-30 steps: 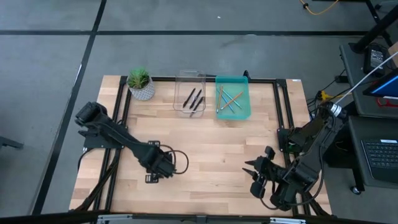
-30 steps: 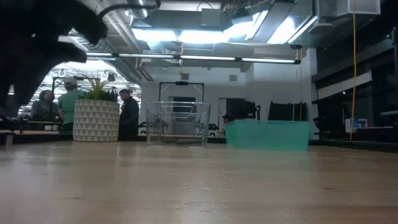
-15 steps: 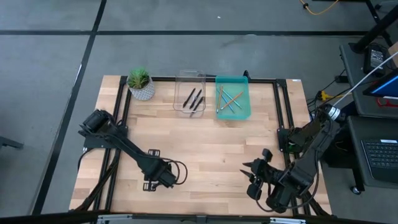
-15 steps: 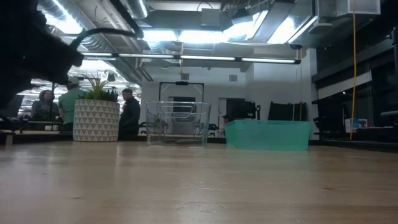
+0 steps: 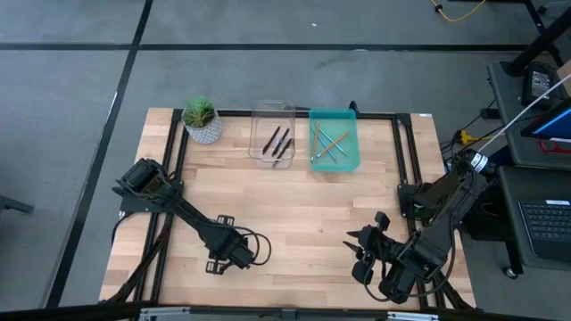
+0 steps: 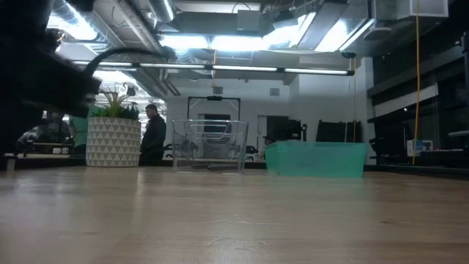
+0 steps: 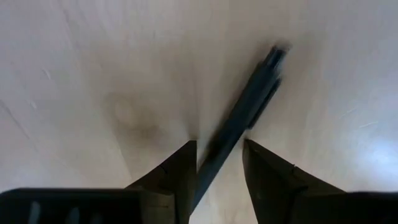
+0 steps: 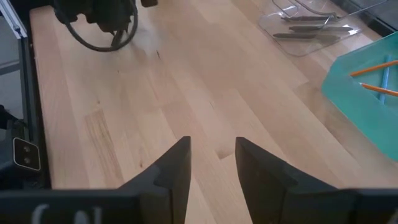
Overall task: Sort pens & pencils
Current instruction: Put the black pen into the transparent bin
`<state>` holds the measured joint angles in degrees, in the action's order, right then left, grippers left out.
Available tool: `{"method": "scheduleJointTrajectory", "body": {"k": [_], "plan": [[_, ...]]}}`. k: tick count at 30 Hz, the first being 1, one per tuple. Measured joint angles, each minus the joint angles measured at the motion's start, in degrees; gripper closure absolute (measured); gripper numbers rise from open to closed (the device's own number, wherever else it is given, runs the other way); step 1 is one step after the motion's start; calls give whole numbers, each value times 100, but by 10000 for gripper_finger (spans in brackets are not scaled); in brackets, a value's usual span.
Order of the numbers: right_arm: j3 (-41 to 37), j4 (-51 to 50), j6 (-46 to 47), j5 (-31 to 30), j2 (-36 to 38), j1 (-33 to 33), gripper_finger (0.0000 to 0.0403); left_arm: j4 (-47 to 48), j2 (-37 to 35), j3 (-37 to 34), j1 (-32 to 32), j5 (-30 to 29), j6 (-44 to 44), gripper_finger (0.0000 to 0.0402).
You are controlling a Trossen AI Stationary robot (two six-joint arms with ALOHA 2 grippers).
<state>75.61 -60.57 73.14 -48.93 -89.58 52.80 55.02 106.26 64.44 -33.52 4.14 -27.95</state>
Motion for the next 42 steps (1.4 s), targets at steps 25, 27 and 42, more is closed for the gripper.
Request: {"method": "scheduleJointTrajectory", "body": {"k": [25, 27, 42], "plan": [[0, -3, -12, -35, 2, -2, 276, -554, -1, -321, 520, 209, -1840, 383], [0, -3, -11, -35, 2, -3, 276, -597, -1, -320, 554, 208, -2018, 383], [0, -50, -15, -48, 11, -2, 276, -683, -436, 12, 669, -866, -2953, 385]]}}
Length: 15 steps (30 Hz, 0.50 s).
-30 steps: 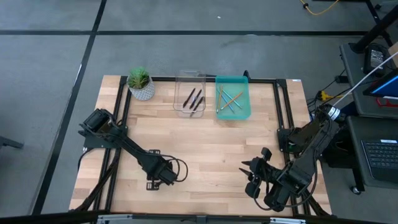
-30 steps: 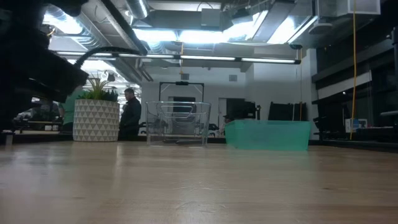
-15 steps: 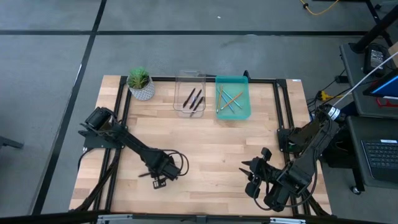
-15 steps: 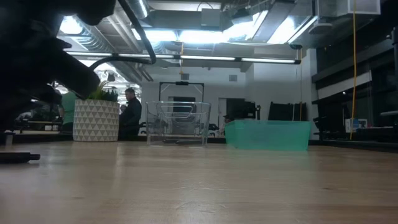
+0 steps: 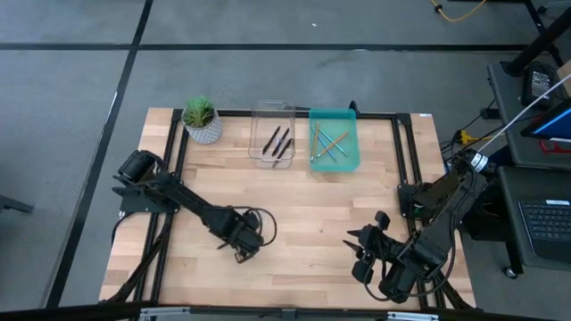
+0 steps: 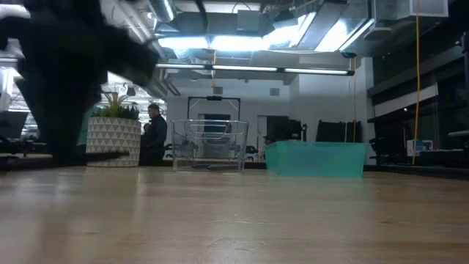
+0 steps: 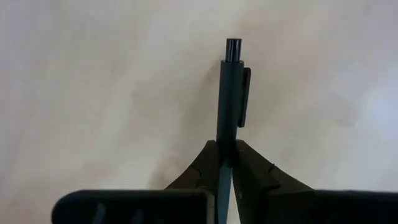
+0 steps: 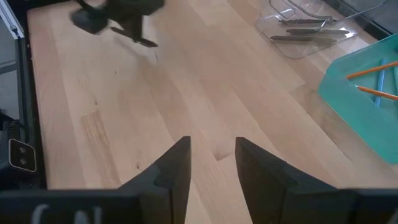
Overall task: Sort pens & pencils
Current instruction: Put the black pen into the transparent bin
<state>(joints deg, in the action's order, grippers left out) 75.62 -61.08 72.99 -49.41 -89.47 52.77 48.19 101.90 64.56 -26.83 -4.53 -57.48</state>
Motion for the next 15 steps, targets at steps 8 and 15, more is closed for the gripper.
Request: {"method": "scheduleJointTrajectory", "body": {"k": [8, 15], "plan": [[0, -18, -2, 2, 0, 0, 276, -50, -471, 337, 244, -227, 131, 385], [0, -40, -2, -2, 0, 0, 276, -174, -671, 1135, 1072, -406, 1212, 385]]}}
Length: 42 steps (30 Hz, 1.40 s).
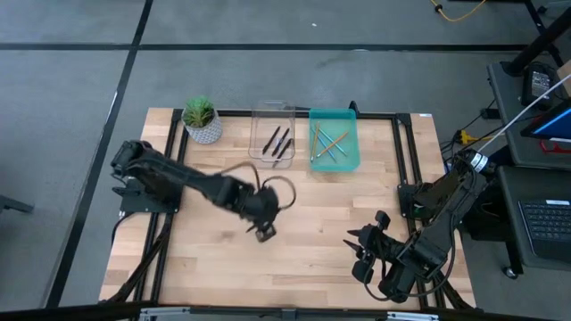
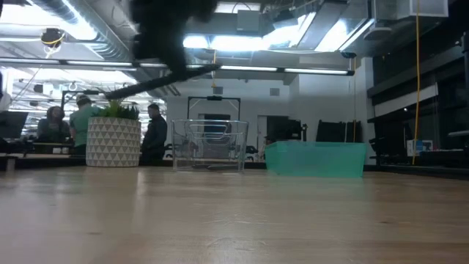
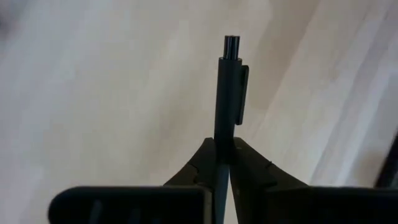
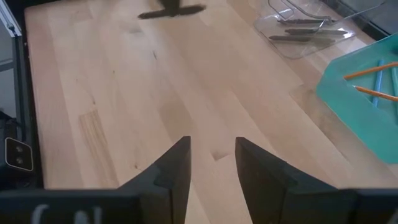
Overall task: Sort pens & pencils
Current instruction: Put the black pen into the transparent bin, then return to Home Position
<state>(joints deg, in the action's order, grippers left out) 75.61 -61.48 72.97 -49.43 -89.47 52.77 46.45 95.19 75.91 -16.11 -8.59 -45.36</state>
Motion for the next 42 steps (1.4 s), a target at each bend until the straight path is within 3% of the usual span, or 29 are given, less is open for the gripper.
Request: {"method": "scheduleJointTrajectory", "body": {"k": [10, 20, 26, 29, 38, 42], "plan": [[0, -89, -20, -61, -2, -11, 276, 33, -1, 986, 1980, 38, 1393, 384], [0, -72, -6, -146, -2, -33, 276, -636, 284, 1238, 3909, 307, 1217, 383], [0, -46, 2, -150, -6, -37, 276, -610, 705, 1234, 4263, 384, 1155, 383], [0, -48, 2, -149, -6, -37, 276, -590, 860, 1234, 4289, 403, 1573, 380], [0, -81, 2, -149, -6, -37, 276, -574, 831, 1234, 4347, 353, 1928, 296], [0, -81, 2, -149, -6, -37, 276, -480, 779, 1238, 4384, 359, 1914, 282]]}}
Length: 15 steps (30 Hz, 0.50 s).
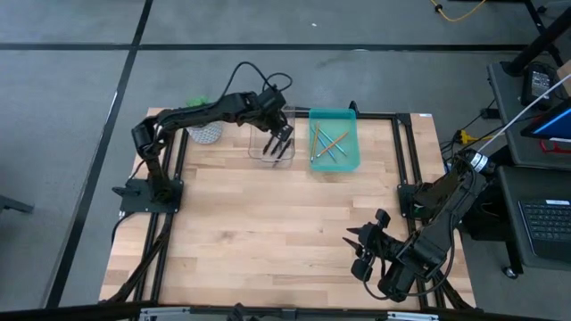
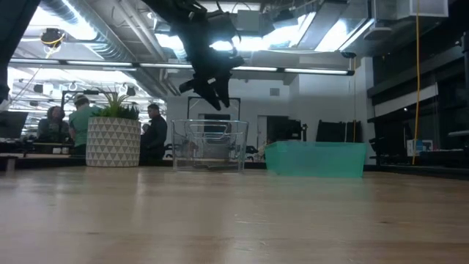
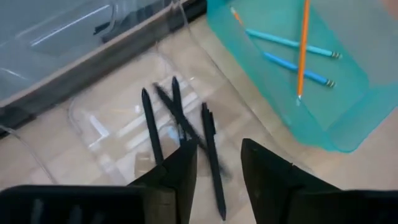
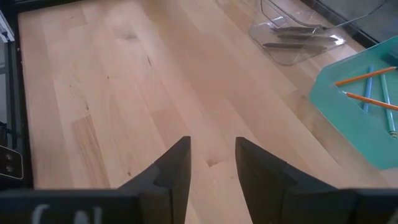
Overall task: Sort pens & pencils
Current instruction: Return to Home Position
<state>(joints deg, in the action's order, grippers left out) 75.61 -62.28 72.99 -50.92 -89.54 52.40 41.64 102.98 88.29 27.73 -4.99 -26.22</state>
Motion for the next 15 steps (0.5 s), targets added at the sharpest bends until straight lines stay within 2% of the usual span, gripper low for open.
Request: {"method": "scheduleJointTrajectory", "body": {"k": [7, 15], "plan": [[0, 48, 46, 5, 0, 0, 276, 10, -71, 0, -4, 38, -23, 283], [0, 300, 6, 669, 0, 2, 276, 1150, -316, 0, -128, 1114, 84, 283]]}}
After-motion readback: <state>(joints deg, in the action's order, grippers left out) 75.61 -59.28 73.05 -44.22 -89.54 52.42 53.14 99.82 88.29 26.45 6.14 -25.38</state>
